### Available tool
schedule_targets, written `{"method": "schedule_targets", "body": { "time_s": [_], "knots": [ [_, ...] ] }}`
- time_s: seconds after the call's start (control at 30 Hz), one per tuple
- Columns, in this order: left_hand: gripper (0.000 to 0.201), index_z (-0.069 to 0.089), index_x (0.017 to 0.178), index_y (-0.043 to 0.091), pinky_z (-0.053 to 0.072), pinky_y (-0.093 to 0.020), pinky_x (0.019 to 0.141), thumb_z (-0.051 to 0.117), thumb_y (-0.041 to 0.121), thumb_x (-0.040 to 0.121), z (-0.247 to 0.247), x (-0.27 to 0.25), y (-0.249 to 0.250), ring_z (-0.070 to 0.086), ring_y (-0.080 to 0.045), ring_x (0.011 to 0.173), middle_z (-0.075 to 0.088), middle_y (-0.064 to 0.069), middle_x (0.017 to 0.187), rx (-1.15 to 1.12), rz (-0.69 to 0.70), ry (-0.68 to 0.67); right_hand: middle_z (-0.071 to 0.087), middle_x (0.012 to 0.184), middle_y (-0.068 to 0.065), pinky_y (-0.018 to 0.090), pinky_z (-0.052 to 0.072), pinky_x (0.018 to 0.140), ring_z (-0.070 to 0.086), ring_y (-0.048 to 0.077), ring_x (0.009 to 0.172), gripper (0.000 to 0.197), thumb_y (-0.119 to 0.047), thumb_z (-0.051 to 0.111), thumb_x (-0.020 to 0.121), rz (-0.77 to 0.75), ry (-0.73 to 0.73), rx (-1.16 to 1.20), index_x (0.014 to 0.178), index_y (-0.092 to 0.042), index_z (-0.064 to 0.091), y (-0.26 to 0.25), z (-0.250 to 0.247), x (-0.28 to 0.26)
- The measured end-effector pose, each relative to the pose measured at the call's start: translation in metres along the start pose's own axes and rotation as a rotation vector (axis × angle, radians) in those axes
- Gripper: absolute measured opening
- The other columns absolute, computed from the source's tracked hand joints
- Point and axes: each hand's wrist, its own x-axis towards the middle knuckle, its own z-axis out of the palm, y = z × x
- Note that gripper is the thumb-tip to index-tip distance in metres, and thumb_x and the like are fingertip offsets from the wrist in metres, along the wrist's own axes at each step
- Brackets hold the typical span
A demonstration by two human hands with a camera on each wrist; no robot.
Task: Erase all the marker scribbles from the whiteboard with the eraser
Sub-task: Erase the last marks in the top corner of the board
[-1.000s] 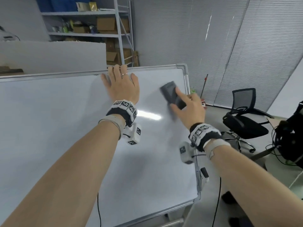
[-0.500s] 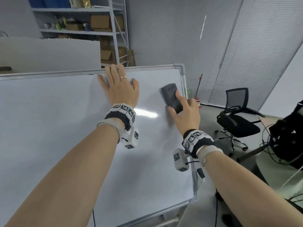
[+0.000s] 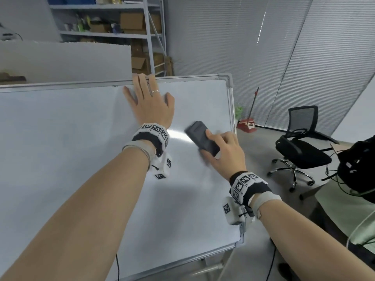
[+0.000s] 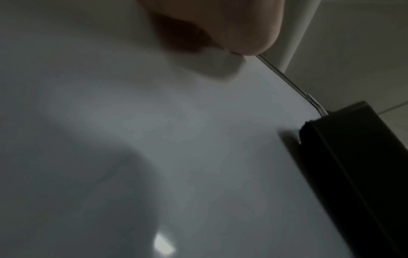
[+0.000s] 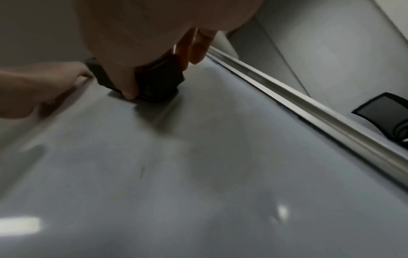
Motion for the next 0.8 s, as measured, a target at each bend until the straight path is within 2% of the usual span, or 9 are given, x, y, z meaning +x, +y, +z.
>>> {"method": "schedule_targets", "body": {
  "time_s": [0.07,0.2,0.33,0.47,0.57,0.7,0.8],
  "knots": [
    [0.068,0.028,0.153,0.011,0.01,-0.06,0.12,0.031,0.045,0.095,0.001,0.002,-0.003,0.014,-0.032,0.152,0.026,-0.014,0.161,0.004,0.032,-0.021,0.05,0.104,-0.001,0.036,0.054,0.07,0.051,0.02,0.097,0.055,-0.049,0.07,0.084,0.011,-0.003,-0.013,0.134,-0.03,0.057,0.004,0.0,0.001],
    [0.069,0.024,0.155,0.011,0.01,-0.06,0.121,0.03,0.046,0.095,0.001,-0.001,0.004,0.013,-0.032,0.153,0.024,-0.014,0.162,-0.002,0.038,-0.035,0.049,0.107,-0.002,0.03,0.049,0.07,0.048,0.015,0.104,0.052,-0.048,0.07,0.084,0.15,0.089,0.021,0.132,-0.033,0.055,0.002,0.001,-0.002],
    [0.069,0.023,0.155,0.011,0.011,-0.06,0.12,0.03,0.046,0.096,0.002,-0.002,-0.002,0.013,-0.032,0.153,0.023,-0.015,0.162,0.012,0.034,-0.006,0.05,0.105,0.0,0.028,0.046,0.068,0.049,0.017,0.101,0.052,-0.045,0.074,0.083,0.105,0.086,0.041,0.131,-0.032,0.059,-0.001,0.011,-0.016],
    [0.071,0.013,0.159,0.014,0.009,-0.057,0.122,0.031,0.045,0.097,0.009,-0.018,-0.02,0.007,-0.03,0.154,0.01,-0.01,0.166,0.034,0.069,-0.025,0.051,0.105,-0.001,0.033,0.05,0.07,0.052,0.022,0.097,0.053,-0.045,0.073,0.084,0.047,0.026,0.012,0.133,-0.032,0.057,-0.002,0.017,-0.032],
    [0.071,0.012,0.158,0.012,0.009,-0.057,0.122,0.033,0.044,0.098,0.013,-0.052,-0.027,0.006,-0.032,0.154,0.006,-0.011,0.166,0.042,0.077,-0.062,0.055,0.104,0.0,0.034,0.05,0.07,0.05,0.022,0.096,0.055,-0.043,0.074,0.084,-0.007,-0.011,-0.044,0.135,-0.03,0.057,-0.003,0.024,-0.056],
    [0.071,0.009,0.159,0.013,0.006,-0.055,0.123,0.032,0.045,0.099,0.007,-0.098,-0.044,0.002,-0.029,0.154,0.001,-0.009,0.167,0.027,0.082,-0.136,0.057,0.107,0.002,0.033,0.05,0.069,0.053,0.025,0.098,0.06,-0.04,0.076,0.084,0.054,-0.092,-0.045,0.138,-0.027,0.054,-0.016,0.041,-0.099],
    [0.07,0.01,0.159,0.012,0.008,-0.055,0.123,0.03,0.045,0.1,0.004,-0.126,-0.068,0.001,-0.029,0.154,0.0,-0.009,0.167,0.036,0.047,-0.198,0.059,0.109,0.001,0.035,0.052,0.066,0.055,0.026,0.099,0.064,-0.042,0.077,0.082,0.064,-0.203,-0.052,0.138,-0.031,0.049,-0.033,0.054,-0.13]
  ]
}}
